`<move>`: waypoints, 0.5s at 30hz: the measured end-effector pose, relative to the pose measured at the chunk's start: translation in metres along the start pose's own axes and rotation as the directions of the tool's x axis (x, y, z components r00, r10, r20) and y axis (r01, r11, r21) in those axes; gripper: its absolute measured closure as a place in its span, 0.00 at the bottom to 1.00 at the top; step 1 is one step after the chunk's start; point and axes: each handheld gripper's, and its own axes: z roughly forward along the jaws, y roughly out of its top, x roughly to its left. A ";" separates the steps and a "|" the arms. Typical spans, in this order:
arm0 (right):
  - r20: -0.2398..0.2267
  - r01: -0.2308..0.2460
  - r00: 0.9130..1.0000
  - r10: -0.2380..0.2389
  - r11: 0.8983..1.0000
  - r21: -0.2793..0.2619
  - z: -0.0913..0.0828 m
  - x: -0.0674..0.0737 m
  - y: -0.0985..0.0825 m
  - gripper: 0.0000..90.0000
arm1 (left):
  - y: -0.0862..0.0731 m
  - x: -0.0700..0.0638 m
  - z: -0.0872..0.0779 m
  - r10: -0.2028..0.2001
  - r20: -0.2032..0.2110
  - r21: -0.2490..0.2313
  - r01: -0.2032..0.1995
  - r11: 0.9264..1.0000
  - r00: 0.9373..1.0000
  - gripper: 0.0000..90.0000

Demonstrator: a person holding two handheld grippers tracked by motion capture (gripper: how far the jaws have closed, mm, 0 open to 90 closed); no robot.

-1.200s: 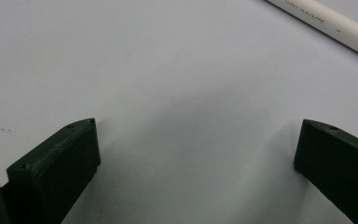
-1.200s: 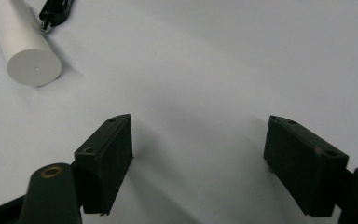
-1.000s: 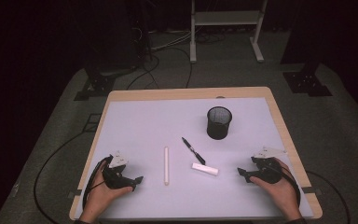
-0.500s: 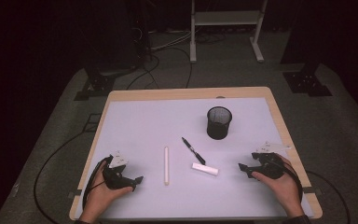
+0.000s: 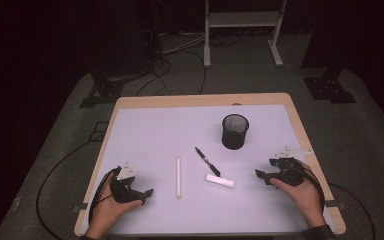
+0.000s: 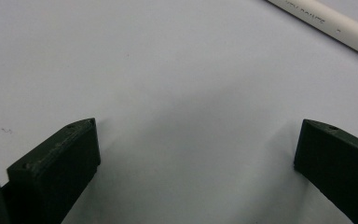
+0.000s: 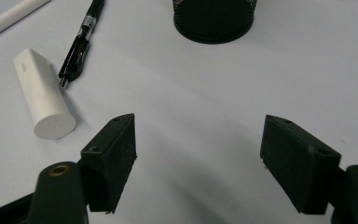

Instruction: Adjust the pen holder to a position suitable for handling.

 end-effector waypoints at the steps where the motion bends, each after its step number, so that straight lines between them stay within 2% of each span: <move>1: 0.005 0.000 1.000 0.000 1.000 -0.004 0.000 0.000 0.002 0.29 | 0.000 0.000 0.000 -0.001 0.000 -0.001 0.001 1.000 1.000 0.00; 15: 0.014 0.009 1.000 -0.009 1.000 -0.012 -0.002 -0.003 0.018 0.28 | 0.000 0.000 0.000 -0.001 0.000 -0.001 0.001 1.000 1.000 0.00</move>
